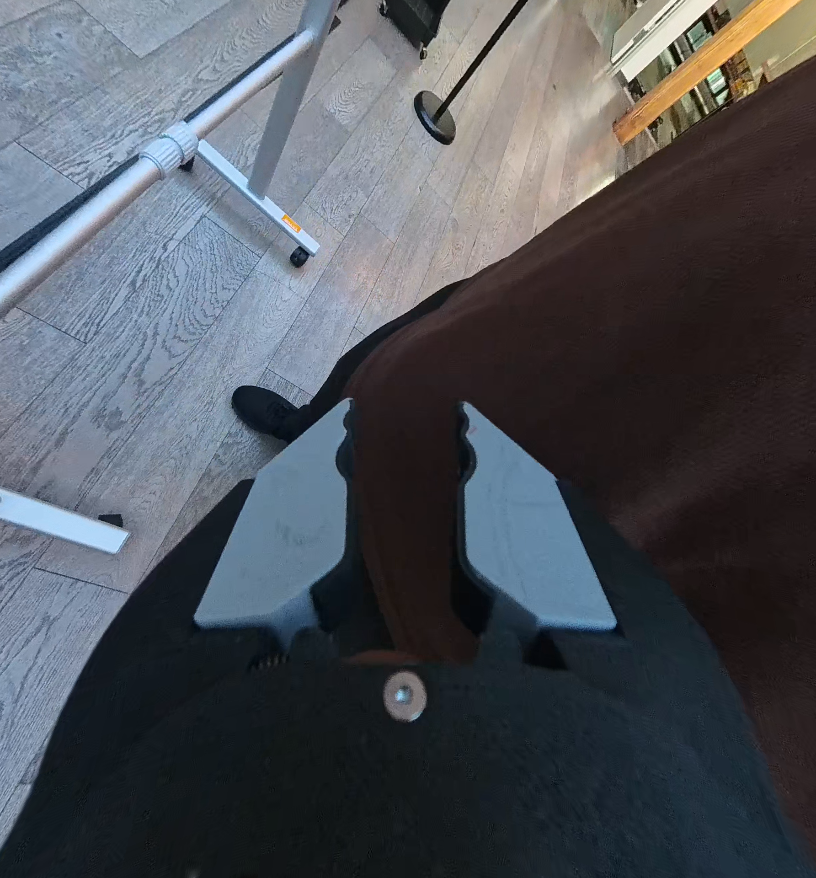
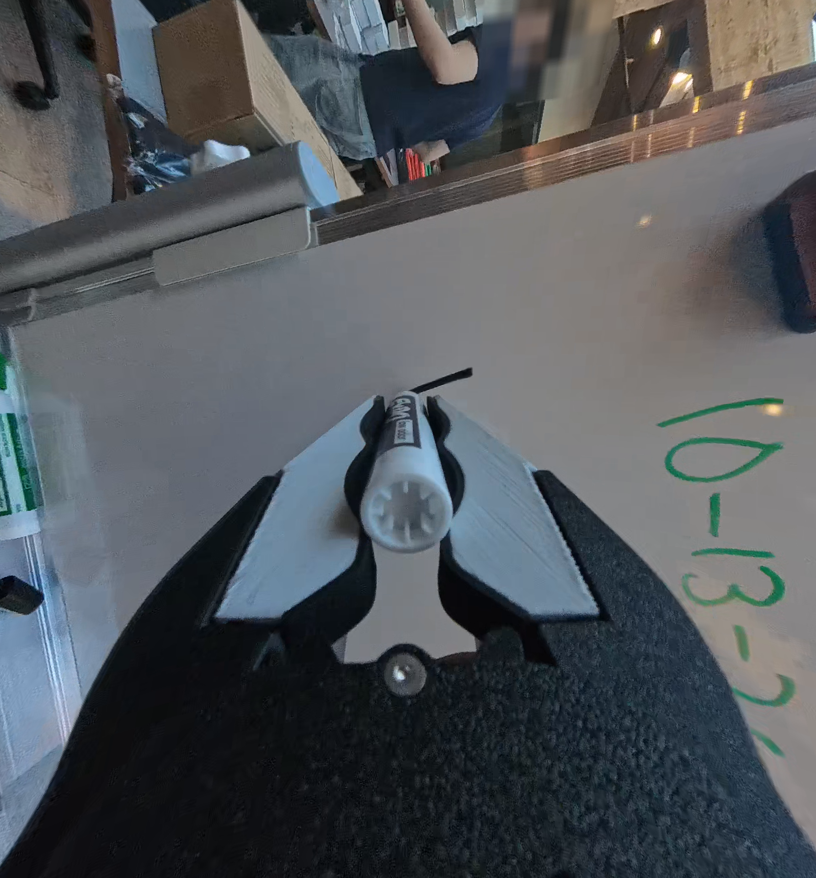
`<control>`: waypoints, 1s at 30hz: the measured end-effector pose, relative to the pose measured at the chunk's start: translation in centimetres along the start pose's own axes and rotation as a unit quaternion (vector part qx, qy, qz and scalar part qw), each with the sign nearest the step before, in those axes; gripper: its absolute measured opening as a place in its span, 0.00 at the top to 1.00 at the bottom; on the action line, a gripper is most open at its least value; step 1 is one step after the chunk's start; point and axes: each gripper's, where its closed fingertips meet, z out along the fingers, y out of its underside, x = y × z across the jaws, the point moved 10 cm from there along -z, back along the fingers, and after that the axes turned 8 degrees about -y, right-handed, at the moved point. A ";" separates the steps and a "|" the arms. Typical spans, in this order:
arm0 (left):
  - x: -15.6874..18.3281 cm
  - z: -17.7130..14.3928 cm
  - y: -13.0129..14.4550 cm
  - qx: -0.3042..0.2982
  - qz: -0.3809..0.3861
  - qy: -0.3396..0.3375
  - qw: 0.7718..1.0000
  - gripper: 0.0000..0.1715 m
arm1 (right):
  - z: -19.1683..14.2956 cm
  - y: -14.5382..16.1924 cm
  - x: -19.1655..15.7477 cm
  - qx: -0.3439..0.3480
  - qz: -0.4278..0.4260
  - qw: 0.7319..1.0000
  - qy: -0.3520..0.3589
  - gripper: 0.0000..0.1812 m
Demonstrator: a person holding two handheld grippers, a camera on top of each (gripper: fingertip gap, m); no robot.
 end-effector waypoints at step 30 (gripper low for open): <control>0.0 0.6 0.4 -0.001 -0.020 0.017 1.000 0.78 | -3.7 1.4 2.6 0.001 -0.020 0.999 0.033 0.91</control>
